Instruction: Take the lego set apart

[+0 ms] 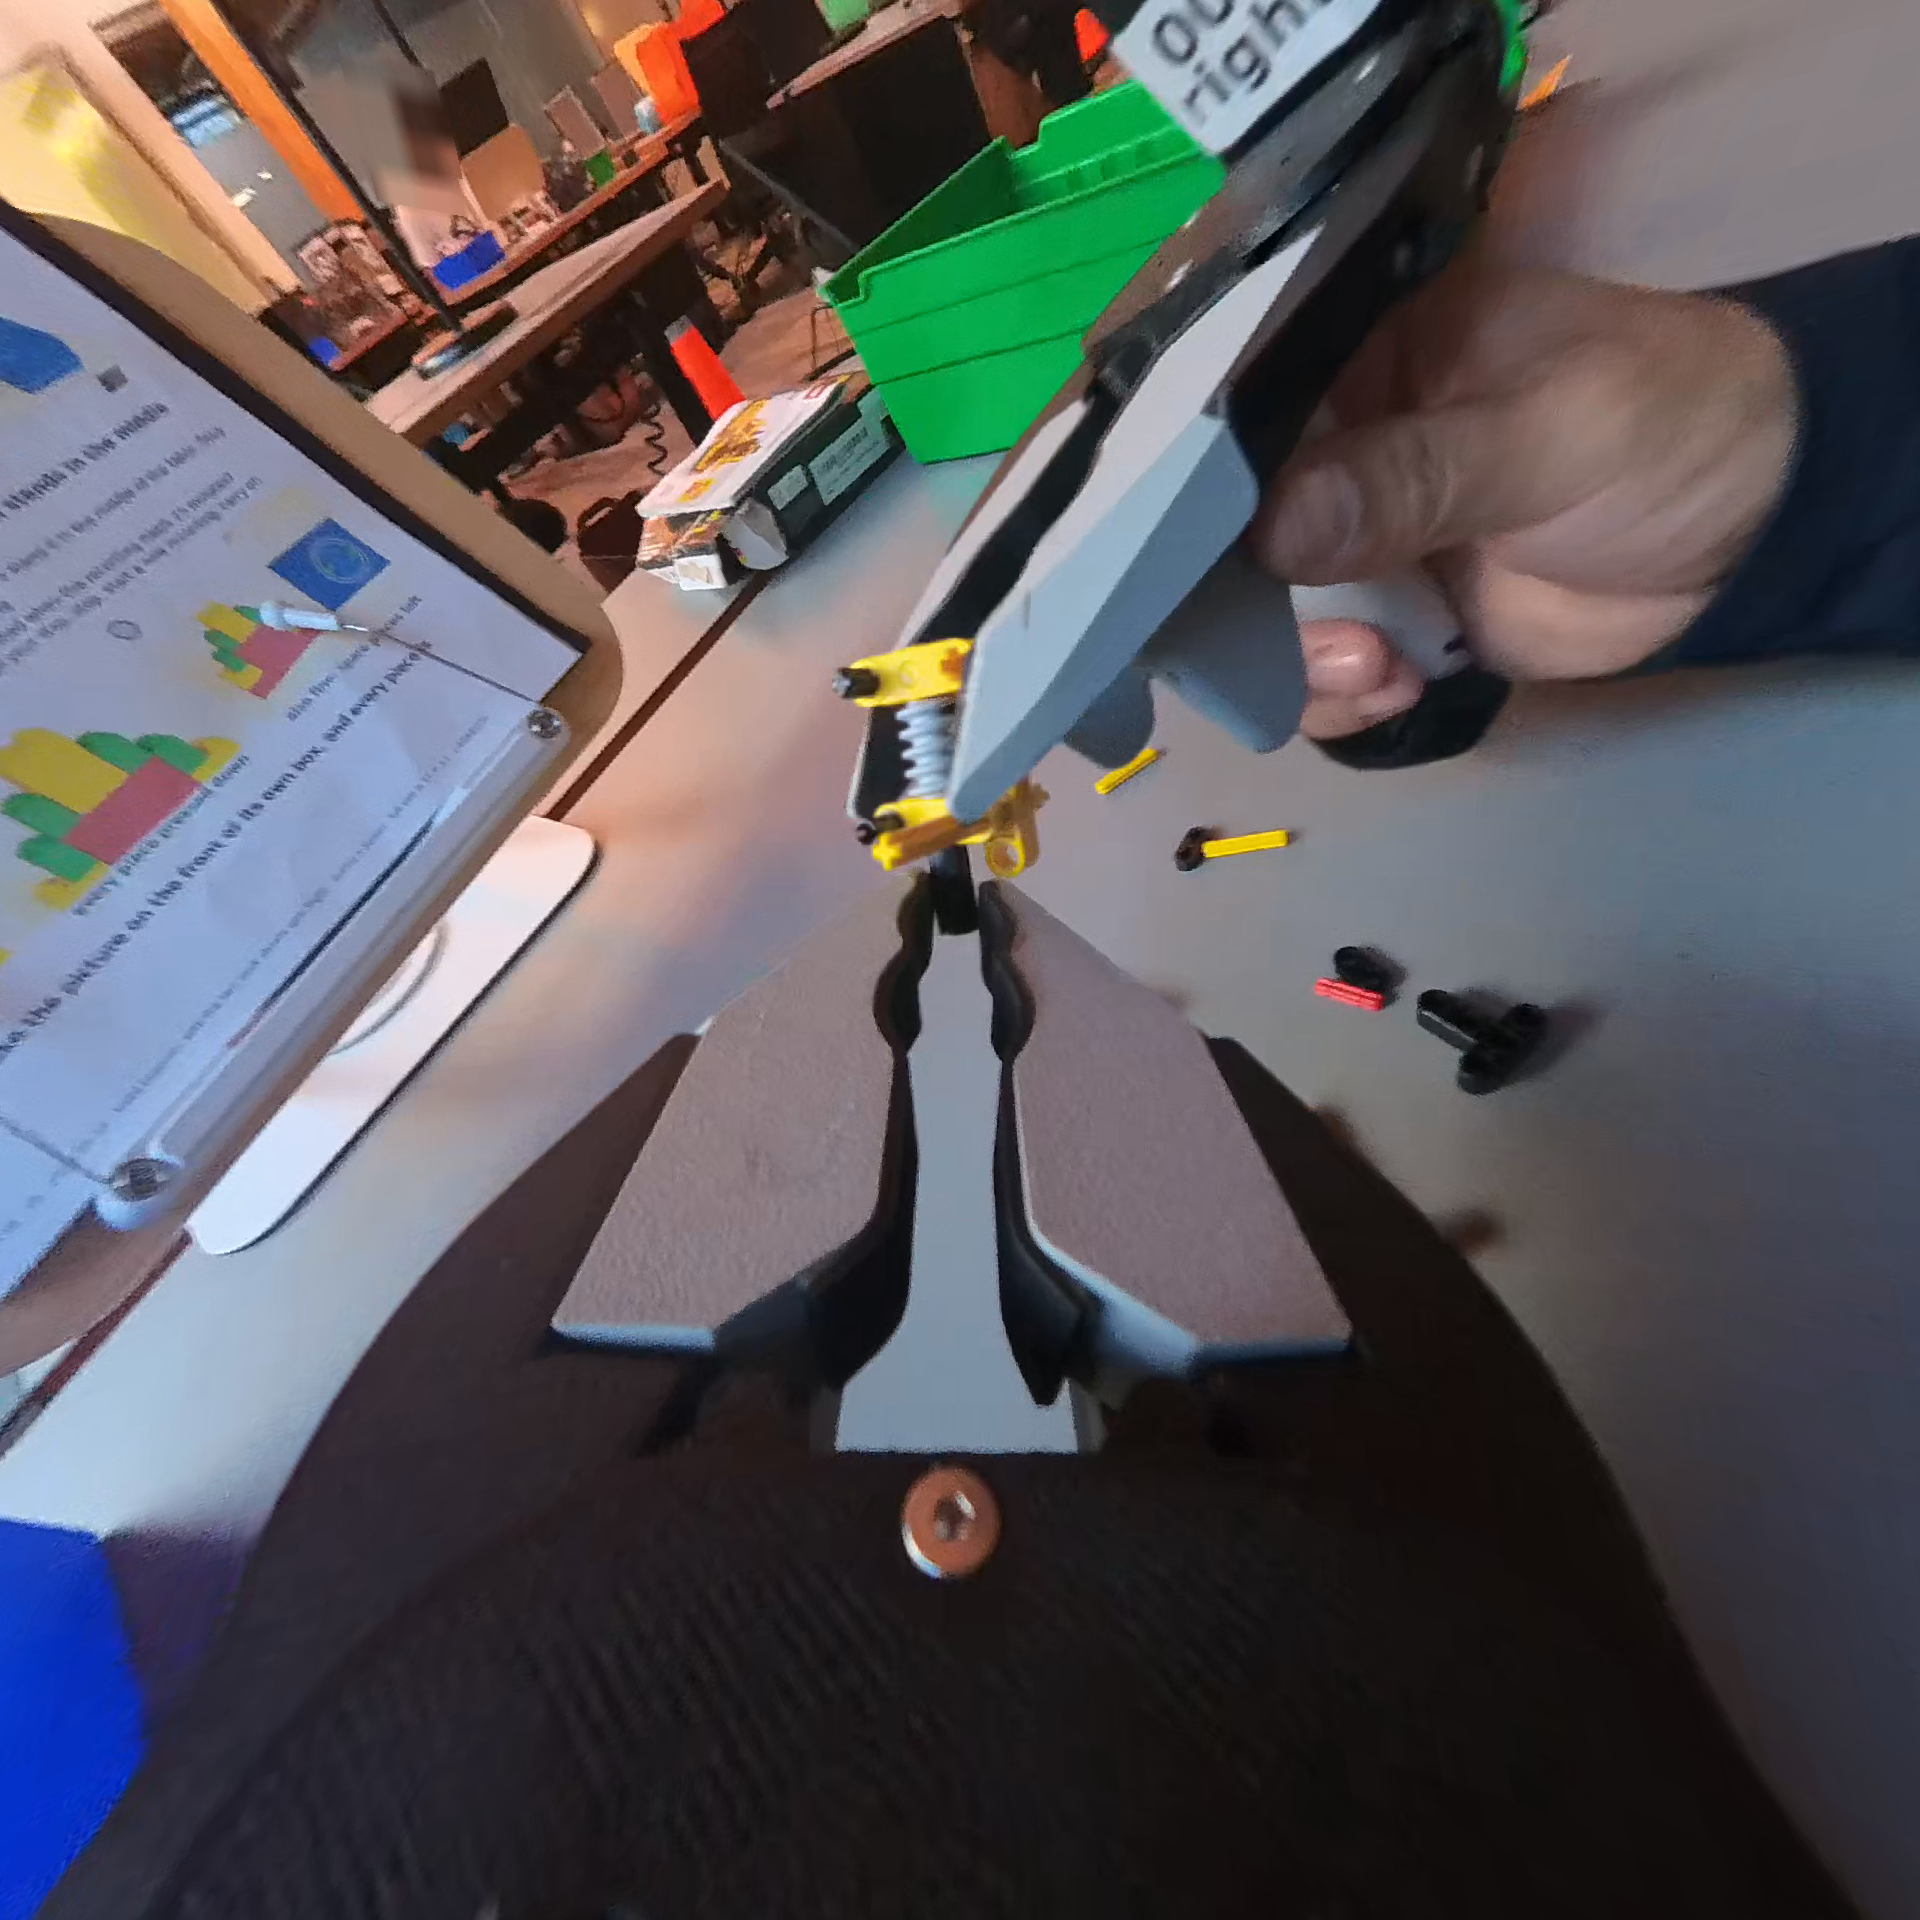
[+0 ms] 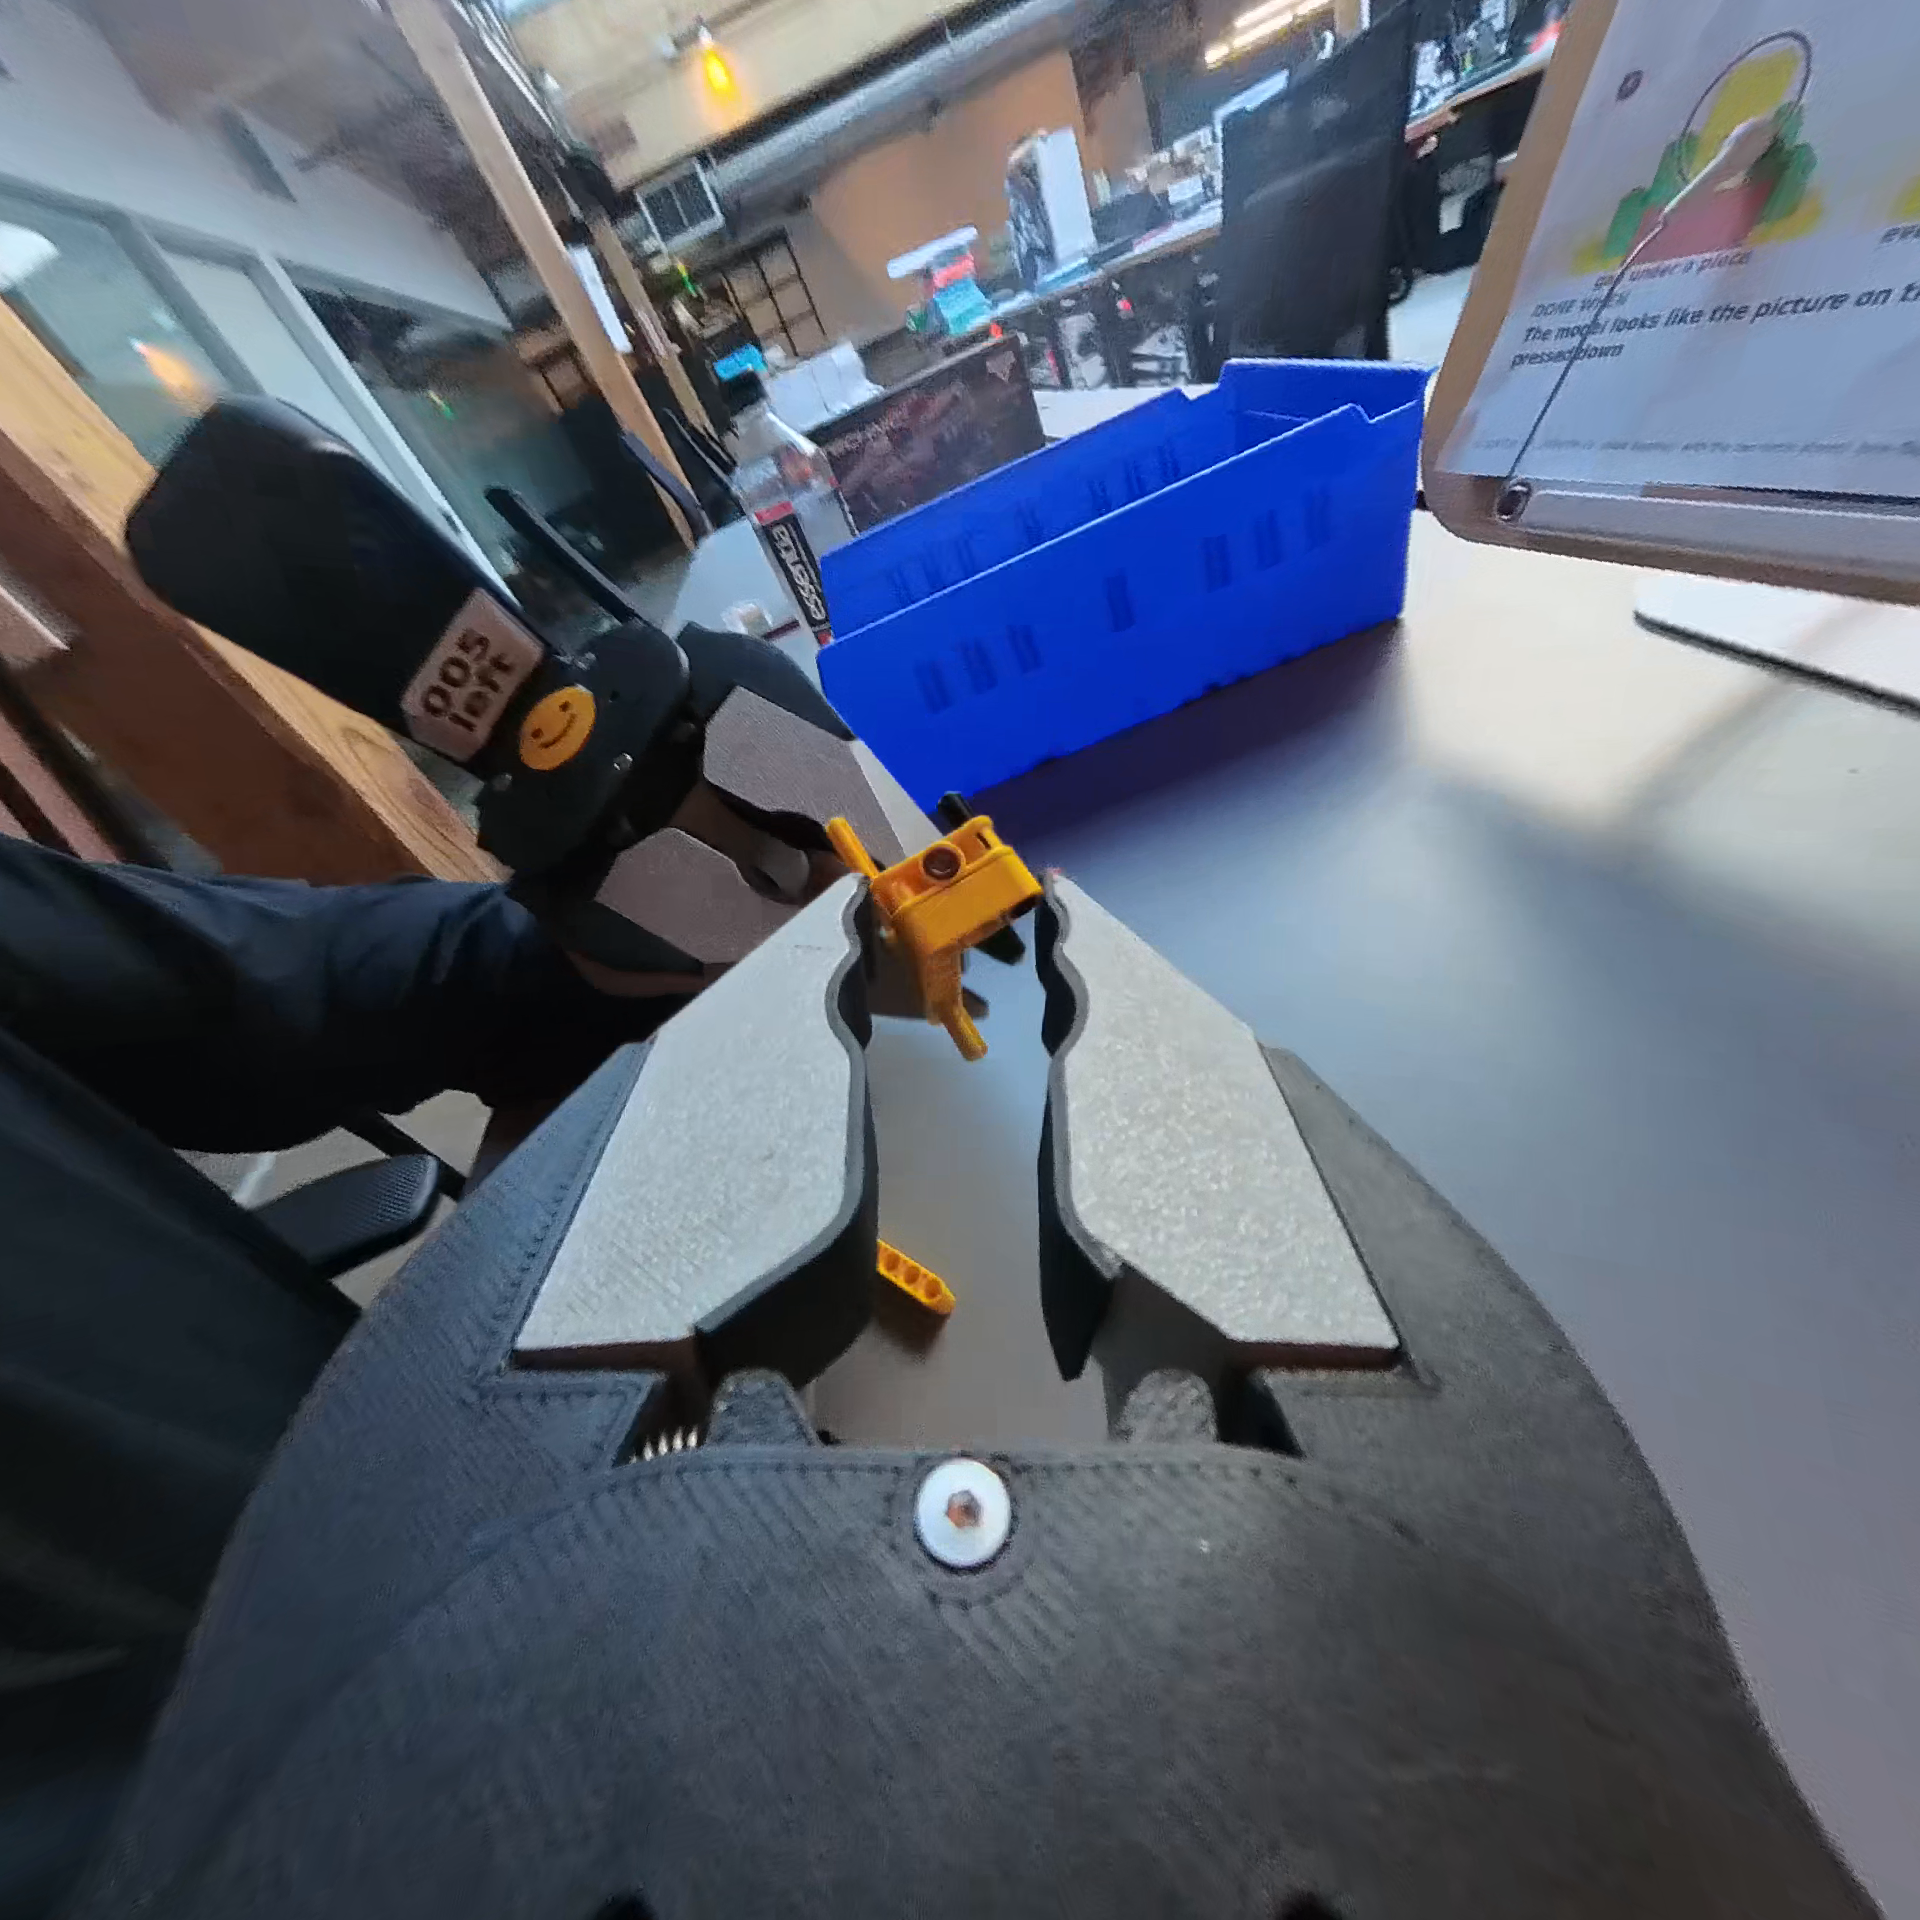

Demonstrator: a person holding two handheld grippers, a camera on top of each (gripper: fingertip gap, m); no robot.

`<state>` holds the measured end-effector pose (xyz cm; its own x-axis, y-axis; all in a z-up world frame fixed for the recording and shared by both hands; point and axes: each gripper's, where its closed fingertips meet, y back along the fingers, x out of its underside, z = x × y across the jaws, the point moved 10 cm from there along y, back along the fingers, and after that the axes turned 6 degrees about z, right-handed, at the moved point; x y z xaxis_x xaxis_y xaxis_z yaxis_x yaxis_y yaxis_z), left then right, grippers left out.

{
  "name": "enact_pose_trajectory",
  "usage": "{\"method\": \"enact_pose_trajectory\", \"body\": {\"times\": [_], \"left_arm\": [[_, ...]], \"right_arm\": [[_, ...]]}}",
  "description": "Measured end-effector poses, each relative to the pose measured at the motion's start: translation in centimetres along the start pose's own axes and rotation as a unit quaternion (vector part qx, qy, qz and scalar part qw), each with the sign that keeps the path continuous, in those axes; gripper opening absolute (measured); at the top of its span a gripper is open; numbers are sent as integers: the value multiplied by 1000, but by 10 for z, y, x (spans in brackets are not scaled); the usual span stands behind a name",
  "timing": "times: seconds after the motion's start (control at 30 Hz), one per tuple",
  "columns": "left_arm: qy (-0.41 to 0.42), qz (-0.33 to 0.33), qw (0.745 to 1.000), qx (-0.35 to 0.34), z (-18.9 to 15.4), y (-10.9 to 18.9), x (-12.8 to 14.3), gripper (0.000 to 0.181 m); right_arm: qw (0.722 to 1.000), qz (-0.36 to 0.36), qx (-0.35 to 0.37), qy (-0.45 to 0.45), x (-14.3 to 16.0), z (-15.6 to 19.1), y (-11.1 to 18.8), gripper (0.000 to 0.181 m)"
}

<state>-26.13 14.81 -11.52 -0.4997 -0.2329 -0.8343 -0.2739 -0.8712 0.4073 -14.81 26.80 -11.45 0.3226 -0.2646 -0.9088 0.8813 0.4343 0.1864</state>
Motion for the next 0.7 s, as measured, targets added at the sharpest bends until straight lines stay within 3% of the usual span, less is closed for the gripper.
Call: {"method": "enact_pose_trajectory", "body": {"times": [0.17,0.3,0.37,0.43,0.53,0.6,0.63,0.7], "left_arm": [[20,0,1000,19,-1,-7,5,7],[37,-9,999,33,-3,-7,4,8],[97,-20,994,48,4,-5,3,7],[198,-41,974,104,11,-10,8,5],[259,-43,954,142,14,-20,17,5],[257,24,953,162,8,-27,28,5],[269,33,946,178,8,-26,29,5],[273,-16,948,163,11,-21,24,4]], "right_arm": [[993,-21,-46,-107,12,-15,-4,26],[994,-9,-46,-104,7,-14,-2,26],[994,-23,-27,-104,2,-12,2,25],[992,-30,-4,-121,3,-14,1,25],[989,-34,14,-146,9,-20,4,25],[967,-187,63,-162,-7,-31,47,23],[960,-220,72,-157,-16,-38,73,23],[969,-194,90,-122,-18,-43,98,24]]}}
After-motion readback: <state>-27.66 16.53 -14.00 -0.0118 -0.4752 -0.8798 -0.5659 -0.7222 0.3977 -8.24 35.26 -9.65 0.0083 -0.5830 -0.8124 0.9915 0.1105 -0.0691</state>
